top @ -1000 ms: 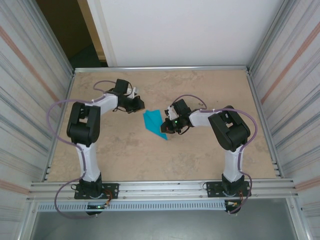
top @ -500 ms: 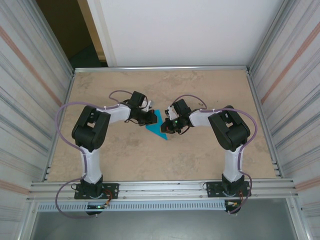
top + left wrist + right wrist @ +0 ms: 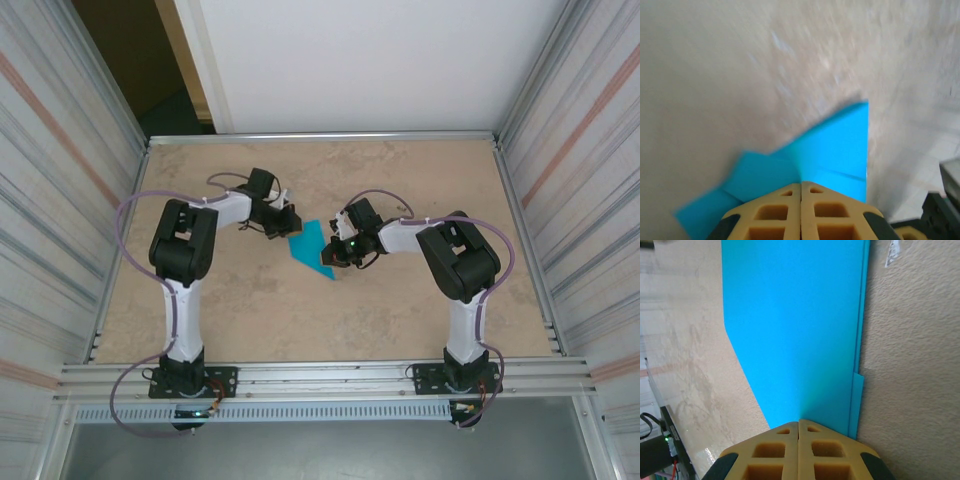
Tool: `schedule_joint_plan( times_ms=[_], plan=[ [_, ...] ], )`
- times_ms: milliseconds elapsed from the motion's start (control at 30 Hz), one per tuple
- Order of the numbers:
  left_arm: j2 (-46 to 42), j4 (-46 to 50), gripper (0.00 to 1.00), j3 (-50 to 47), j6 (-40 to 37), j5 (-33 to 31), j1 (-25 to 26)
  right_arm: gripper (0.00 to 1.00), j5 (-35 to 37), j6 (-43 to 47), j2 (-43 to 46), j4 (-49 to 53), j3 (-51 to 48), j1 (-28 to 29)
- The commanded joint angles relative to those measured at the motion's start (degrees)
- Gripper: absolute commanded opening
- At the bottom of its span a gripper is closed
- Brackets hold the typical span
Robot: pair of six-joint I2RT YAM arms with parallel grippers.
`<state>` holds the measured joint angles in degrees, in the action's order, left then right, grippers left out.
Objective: Fold a paper plane with a square sheet of paper (pick it up from the middle)
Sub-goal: Fourth fold the wing at the center of the table.
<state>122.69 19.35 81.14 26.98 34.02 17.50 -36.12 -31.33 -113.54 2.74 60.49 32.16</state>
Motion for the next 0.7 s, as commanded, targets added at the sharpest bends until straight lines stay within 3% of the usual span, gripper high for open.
schedule_joint_plan(
  times_ms=[0,167,367,533,667],
  plan=[
    [3.95,4.1,0.08,5.11,-2.06,-9.54,-3.51,0.01,8.23,-1.49,-5.12,9.54,-5.32,0.77],
    [4.55,6.31,0.08,9.49,-2.83,-10.91,-3.95,0.01,8.27,-3.08,-3.96,7.19,-5.49,1.15],
    [-4.99,1.27,0.13,4.35,0.89,-10.45,-3.9,0.06,3.89,-7.96,2.15,3.04,-1.63,1.28],
    [-16.27,-6.37,0.27,-7.79,6.6,-11.03,-3.87,0.18,3.76,-10.99,10.01,-2.43,0.36,0.56],
    [-25.01,-11.04,0.43,-17.69,9.46,-12.49,-3.84,0.34,8.1,-8.16,13.42,-2.26,-0.73,-1.36]
  ],
)
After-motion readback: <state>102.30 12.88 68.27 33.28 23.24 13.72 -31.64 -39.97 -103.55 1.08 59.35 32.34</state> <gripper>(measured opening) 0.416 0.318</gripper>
